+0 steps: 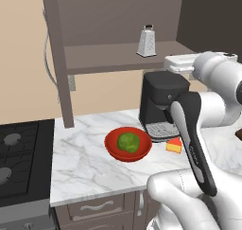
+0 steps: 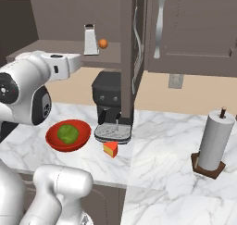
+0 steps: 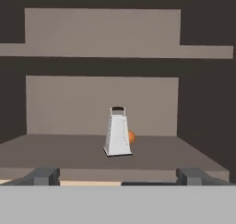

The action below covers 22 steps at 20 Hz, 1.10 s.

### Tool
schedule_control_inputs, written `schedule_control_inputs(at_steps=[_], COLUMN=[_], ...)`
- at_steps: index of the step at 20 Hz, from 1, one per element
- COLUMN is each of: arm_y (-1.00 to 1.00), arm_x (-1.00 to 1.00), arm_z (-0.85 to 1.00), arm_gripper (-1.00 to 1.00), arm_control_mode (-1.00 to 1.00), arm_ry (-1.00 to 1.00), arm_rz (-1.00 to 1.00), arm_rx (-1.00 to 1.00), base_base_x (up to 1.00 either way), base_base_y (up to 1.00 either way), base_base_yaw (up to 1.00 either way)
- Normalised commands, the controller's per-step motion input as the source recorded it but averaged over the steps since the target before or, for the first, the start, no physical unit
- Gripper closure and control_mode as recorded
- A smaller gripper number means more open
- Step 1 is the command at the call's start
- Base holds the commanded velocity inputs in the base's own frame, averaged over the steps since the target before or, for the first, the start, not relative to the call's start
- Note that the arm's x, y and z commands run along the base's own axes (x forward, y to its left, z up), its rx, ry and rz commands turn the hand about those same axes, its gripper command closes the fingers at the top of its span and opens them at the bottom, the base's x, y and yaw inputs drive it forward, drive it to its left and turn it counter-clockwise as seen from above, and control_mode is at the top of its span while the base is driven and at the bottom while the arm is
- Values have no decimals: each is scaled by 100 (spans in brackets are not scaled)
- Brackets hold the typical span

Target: Pick the cheese from the fridge and the cheese grater from the cabinet and place them next to the salad bowl.

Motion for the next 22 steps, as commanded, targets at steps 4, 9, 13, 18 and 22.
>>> schedule_control_inputs(at_steps=[4, 9, 13, 18, 22], arm_y=[-9, -1, 0, 0, 0], arm_x=[31, 37, 19, 9, 19], arm_z=[1, 3, 8, 4, 0], arm_gripper=[-100, -100, -100, -100, -100], arm_control_mode=[-100, -100, -100, -100, -100], arm_ry=[0, 0, 0, 0, 0], arm_rz=[1, 6, 9, 9, 4], arm_rx=[0, 0, 0, 0, 0], base_base_x=[0, 0, 0, 0, 0], base_base_y=[0, 0, 0, 0, 0], base_base_yaw=[0, 0, 0, 0, 0])
